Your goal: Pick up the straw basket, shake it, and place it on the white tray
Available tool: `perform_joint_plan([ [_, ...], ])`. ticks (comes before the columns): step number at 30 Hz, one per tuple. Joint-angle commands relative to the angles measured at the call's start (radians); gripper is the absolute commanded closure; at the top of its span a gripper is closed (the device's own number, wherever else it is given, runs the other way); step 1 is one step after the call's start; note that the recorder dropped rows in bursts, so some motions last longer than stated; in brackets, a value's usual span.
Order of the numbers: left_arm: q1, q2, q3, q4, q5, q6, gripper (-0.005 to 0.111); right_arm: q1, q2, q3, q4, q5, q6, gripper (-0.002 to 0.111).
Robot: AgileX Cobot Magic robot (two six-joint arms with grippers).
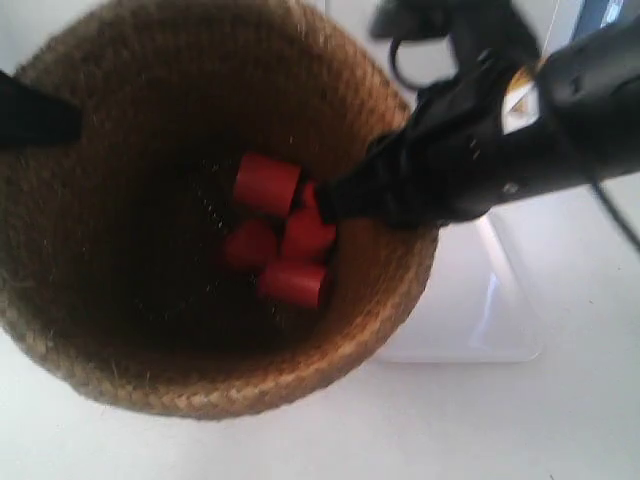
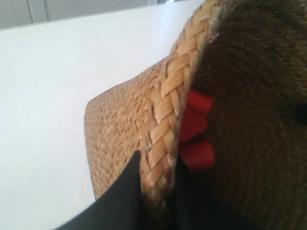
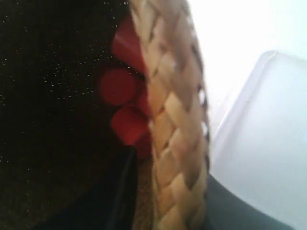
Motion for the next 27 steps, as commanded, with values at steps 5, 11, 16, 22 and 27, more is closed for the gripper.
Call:
perform_joint_plan([
  [5,-0.007,-0.052,-0.005,-0.074,-0.033,0.031,0.107,0.001,-0.043,0.001,0.008,-0.053,-0.008,0.108],
  [11,-0.007,-0.052,-0.005,-0.074,-0.034,0.031,0.107,0.001,-0.039,0.001,0.008,-0.054,-0.008,0.108],
  [16,-0.007,-0.050,-0.005,-0.072,-0.059,0.031,0.107,0.001,-0.001,0.001,0.000,-0.057,-0.008,0.108],
  [22,-0.007,-0.050,-0.005,-0.026,-0.044,0.034,0.107,0.001,0.023,0.001,0.000,-0.078,-0.008,0.108],
  [27,-0.007,-0.052,-0.002,-0.013,-0.004,0.007,0.107,0.001,-0.007,0.001,0.008,-0.047,-0.008,0.108],
])
